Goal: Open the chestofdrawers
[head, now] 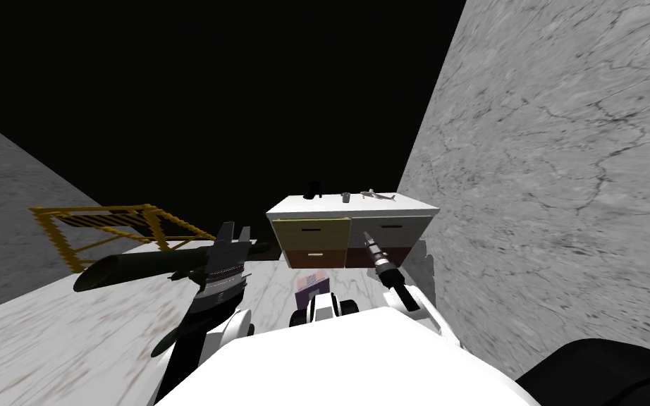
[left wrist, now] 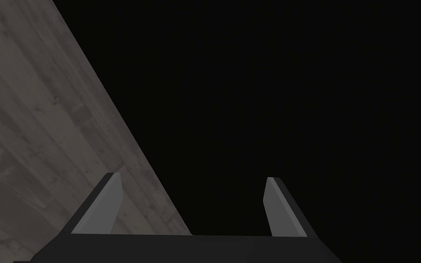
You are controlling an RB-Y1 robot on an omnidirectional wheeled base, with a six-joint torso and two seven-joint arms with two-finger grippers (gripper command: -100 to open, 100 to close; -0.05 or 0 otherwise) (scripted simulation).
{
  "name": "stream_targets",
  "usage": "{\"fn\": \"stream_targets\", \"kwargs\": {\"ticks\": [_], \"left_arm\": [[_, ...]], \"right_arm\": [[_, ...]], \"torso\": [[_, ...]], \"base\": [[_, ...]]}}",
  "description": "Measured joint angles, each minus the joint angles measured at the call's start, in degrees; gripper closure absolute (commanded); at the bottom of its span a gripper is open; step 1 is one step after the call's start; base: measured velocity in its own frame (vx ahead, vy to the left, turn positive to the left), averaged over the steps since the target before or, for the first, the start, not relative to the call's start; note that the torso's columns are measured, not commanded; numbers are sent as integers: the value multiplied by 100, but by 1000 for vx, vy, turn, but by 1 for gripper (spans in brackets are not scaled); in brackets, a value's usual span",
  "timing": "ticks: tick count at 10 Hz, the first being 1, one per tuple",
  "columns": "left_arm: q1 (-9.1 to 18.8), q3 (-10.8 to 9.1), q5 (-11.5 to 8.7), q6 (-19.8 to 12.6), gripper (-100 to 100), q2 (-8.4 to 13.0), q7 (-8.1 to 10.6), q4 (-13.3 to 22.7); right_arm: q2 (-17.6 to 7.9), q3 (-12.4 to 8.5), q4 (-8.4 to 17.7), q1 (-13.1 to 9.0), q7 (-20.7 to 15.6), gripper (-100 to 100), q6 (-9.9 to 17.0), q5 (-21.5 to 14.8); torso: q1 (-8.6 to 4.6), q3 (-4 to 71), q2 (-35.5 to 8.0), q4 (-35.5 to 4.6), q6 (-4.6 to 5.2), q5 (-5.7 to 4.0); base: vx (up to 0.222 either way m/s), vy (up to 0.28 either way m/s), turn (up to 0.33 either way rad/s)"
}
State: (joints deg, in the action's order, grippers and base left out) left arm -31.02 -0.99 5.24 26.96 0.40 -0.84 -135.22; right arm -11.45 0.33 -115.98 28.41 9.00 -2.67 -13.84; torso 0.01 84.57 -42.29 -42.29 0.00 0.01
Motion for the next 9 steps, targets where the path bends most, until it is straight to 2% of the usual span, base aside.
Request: {"fn": "stream_targets", "kwargs": {"ticks": [1, 5, 6, 7, 8, 9], "left_arm": [[0, 0, 0, 0, 0, 0, 0, 0], [0, 0, 0, 0, 0, 0, 0, 0], [0, 0, 0, 0, 0, 0, 0, 0], [0, 0, 0, 0, 0, 0, 0, 0], [0, 0, 0, 0, 0, 0, 0, 0], [0, 0, 0, 0, 0, 0, 0, 0]], "right_arm": [[-58, -10, 194, 30, 15, -100, 70, -150], [-196, 69, 614, -160, 18, -100, 650, -701], [-193, 104, 631, -149, 11, -100, 826, -843], [-197, 106, 874, -211, -1, -100, 933, -1024], [-262, 132, 889, -203, 8, -100, 1088, -1137], [-269, 170, 1030, -253, -3, -100, 1258, -1311]], "torso": [[0, -3, -6, -1, 0, -1], [-3, 1, 1, 1, -1, -2], [-2, 0, 0, 0, 1, -1], [6, -1, -2, 0, -1, 0], [0, 1, 0, 0, 0, 1], [-2, 1, 2, 1, -1, -2]], "base": [[-34, 37, 15], [-24, 41, 34], [-32, 63, 46], [-21, 52, 25], [-18, 47, 59], [-14, 47, 34]]}}
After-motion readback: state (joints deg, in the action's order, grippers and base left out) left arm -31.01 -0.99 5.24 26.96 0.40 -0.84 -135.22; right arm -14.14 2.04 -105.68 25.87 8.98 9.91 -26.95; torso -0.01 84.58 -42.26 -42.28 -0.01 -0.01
